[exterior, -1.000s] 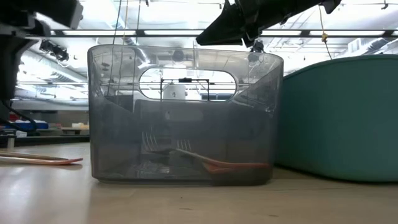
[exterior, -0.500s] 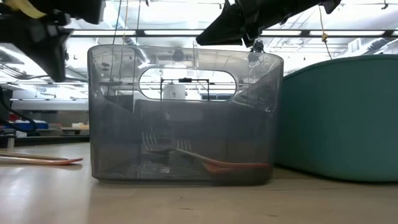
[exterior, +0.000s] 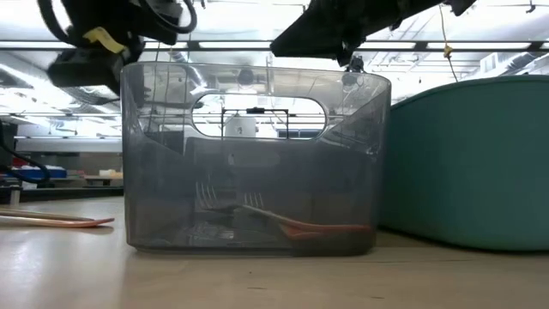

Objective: Sort silverware by color (type)
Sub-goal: Put the blue fork into the white bin

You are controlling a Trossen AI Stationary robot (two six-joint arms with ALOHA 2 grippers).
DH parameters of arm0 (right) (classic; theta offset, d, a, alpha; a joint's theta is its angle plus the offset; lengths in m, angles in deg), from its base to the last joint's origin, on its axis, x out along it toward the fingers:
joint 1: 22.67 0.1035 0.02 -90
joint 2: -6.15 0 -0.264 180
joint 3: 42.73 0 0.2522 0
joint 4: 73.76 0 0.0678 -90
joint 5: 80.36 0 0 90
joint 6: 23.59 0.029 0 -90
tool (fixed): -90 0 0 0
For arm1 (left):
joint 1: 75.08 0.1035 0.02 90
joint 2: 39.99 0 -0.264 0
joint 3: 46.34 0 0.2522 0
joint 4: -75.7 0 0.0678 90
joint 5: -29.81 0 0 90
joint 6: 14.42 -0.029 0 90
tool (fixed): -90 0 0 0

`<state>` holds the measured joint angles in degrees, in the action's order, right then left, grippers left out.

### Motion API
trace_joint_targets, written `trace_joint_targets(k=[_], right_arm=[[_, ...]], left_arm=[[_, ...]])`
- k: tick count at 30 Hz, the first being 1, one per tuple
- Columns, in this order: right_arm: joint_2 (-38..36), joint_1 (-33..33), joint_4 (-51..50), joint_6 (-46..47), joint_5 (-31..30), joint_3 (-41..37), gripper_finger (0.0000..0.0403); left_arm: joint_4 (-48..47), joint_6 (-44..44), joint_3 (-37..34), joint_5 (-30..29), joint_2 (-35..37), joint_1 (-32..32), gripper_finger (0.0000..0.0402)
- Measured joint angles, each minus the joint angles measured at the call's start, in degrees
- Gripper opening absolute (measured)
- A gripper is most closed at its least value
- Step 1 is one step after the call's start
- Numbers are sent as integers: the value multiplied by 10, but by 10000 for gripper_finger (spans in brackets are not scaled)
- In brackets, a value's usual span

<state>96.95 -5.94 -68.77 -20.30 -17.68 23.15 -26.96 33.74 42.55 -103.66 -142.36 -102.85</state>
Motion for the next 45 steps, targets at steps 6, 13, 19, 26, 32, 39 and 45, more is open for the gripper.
trace_joint_targets(k=[6, 13, 19, 26, 32, 39, 45], right_arm=[[0, 25, 0, 12, 0, 0, 73], [0, 46, -34, 57, -30, 0, 73], [0, 60, -62, 110, -31, 0, 73], [-10, 75, -143, 194, -32, 0, 73], [-43, 86, -262, 316, -57, 0, 73], [-62, 98, -334, 406, -74, 0, 73], [-62, 98, -336, 406, -76, 0, 73]], left_arm=[[6, -53, 0, -77, 0, 25, 14], [58, -129, 0, -134, 0, 55, 14], [163, -278, 0, -144, 0, 78, 14], [322, -459, 0, -95, 0, 112, 14], [444, -567, 0, -35, 0, 144, 14], [540, -669, 0, 17, 0, 171, 14], [634, -758, 0, 58, 0, 177, 14]])
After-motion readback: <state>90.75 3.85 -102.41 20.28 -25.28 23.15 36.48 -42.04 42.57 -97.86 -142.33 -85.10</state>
